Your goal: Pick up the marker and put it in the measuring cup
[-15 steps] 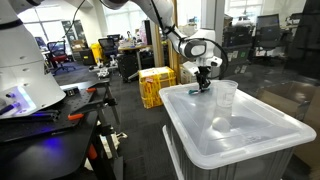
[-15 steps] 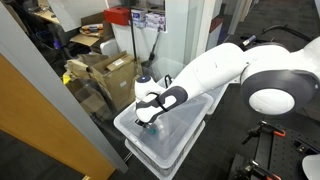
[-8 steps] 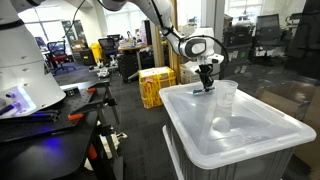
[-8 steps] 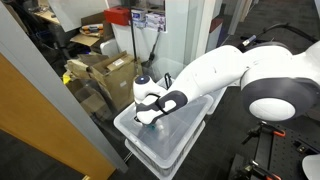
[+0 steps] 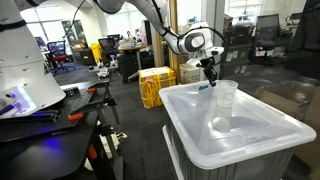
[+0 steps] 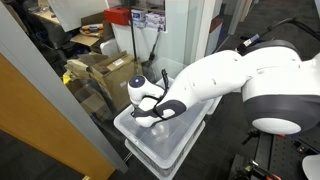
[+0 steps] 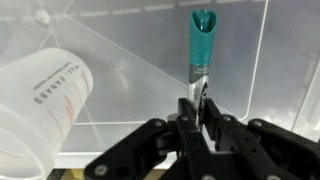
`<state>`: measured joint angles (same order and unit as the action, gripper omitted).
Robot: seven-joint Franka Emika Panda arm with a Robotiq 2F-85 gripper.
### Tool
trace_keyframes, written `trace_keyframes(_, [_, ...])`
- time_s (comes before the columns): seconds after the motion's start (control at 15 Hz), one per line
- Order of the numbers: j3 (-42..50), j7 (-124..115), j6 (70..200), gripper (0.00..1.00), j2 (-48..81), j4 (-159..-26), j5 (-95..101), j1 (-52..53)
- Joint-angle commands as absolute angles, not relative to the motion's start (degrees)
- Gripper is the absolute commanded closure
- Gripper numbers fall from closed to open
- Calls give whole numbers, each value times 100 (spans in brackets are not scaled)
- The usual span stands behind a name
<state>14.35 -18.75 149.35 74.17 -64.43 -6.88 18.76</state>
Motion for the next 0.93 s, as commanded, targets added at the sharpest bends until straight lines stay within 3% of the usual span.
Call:
trace_keyframes(0.0, [1934, -2304, 15058, 95, 7151, -6829, -550, 2271])
trace_keyframes(0.87, [2560, -3985, 15058, 95, 7088, -6892, 1039, 2764])
